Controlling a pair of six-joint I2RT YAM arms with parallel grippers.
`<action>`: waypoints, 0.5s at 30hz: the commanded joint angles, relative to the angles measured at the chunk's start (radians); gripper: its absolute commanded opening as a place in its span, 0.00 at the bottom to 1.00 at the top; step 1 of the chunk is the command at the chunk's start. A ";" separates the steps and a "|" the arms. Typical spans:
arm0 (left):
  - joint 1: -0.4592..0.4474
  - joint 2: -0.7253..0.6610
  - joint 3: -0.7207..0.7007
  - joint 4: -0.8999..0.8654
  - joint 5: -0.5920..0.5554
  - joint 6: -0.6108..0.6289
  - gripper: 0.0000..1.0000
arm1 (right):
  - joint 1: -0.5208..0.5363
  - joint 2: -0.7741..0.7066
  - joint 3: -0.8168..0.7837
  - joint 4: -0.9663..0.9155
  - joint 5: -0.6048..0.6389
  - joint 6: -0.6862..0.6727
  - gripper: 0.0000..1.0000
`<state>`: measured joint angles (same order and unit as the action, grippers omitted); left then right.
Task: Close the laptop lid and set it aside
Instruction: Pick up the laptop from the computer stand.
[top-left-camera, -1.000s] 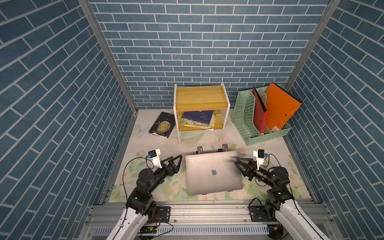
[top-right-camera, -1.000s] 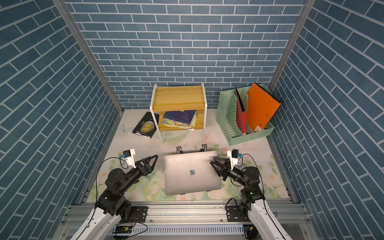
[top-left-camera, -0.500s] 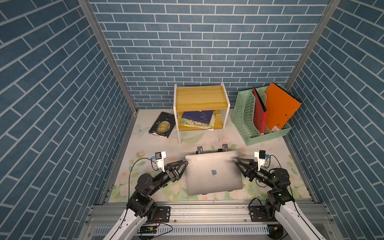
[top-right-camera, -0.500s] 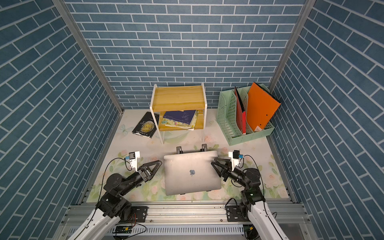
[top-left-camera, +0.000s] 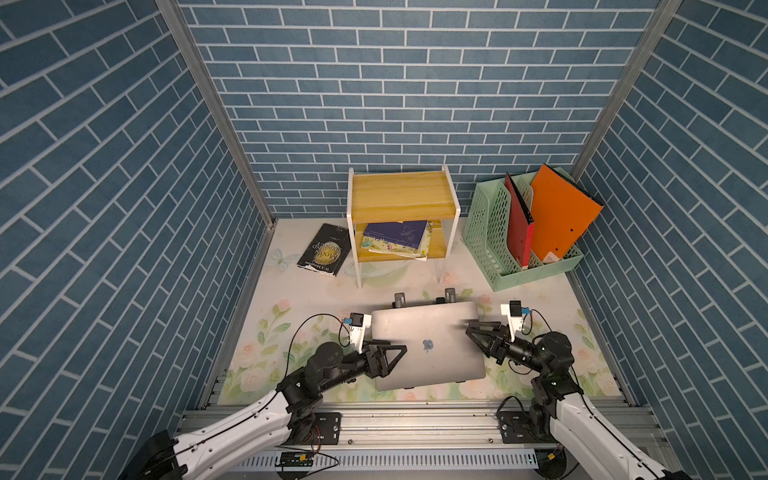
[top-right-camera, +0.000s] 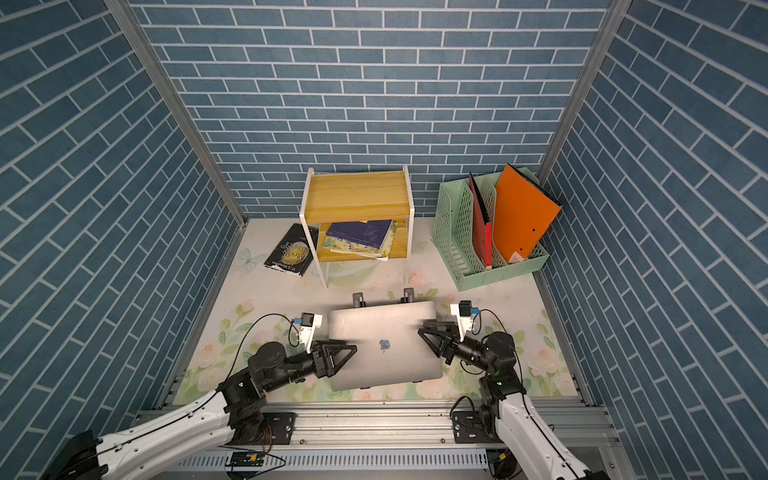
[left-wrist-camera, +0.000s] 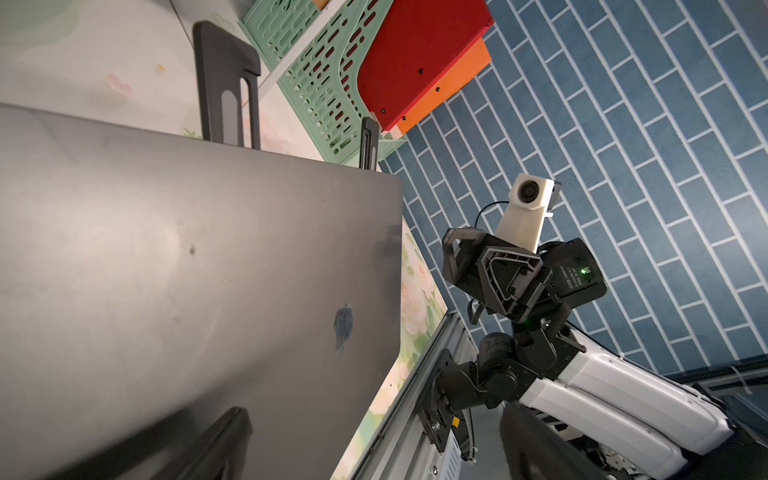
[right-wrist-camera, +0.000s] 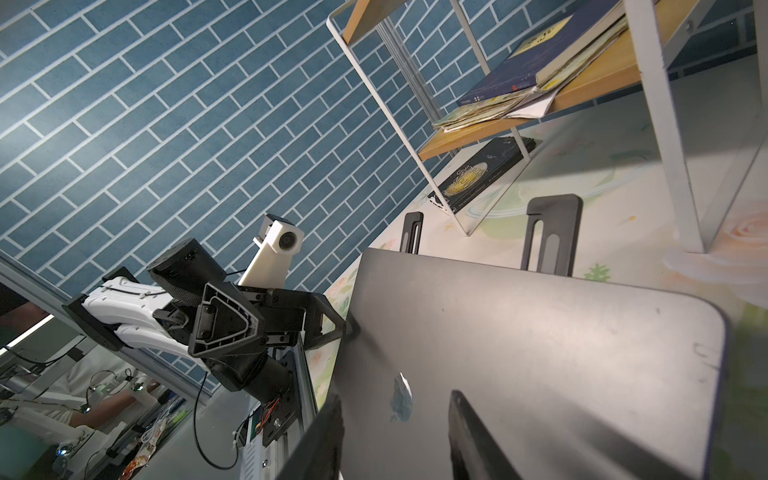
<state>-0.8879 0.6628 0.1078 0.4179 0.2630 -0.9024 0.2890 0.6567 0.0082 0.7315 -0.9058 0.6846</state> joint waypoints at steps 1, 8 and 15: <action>-0.011 0.047 0.022 0.068 -0.023 0.033 0.99 | 0.045 0.054 0.021 0.058 -0.013 0.002 0.42; -0.011 0.104 0.044 0.040 -0.057 0.067 0.99 | 0.117 0.205 0.062 0.021 0.049 -0.062 0.40; -0.011 0.128 0.021 0.051 -0.081 0.071 0.99 | 0.121 0.301 0.084 -0.087 0.151 -0.113 0.39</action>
<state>-0.8967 0.7849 0.1341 0.4835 0.2283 -0.8558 0.4061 0.9375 0.0616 0.6884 -0.8112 0.6289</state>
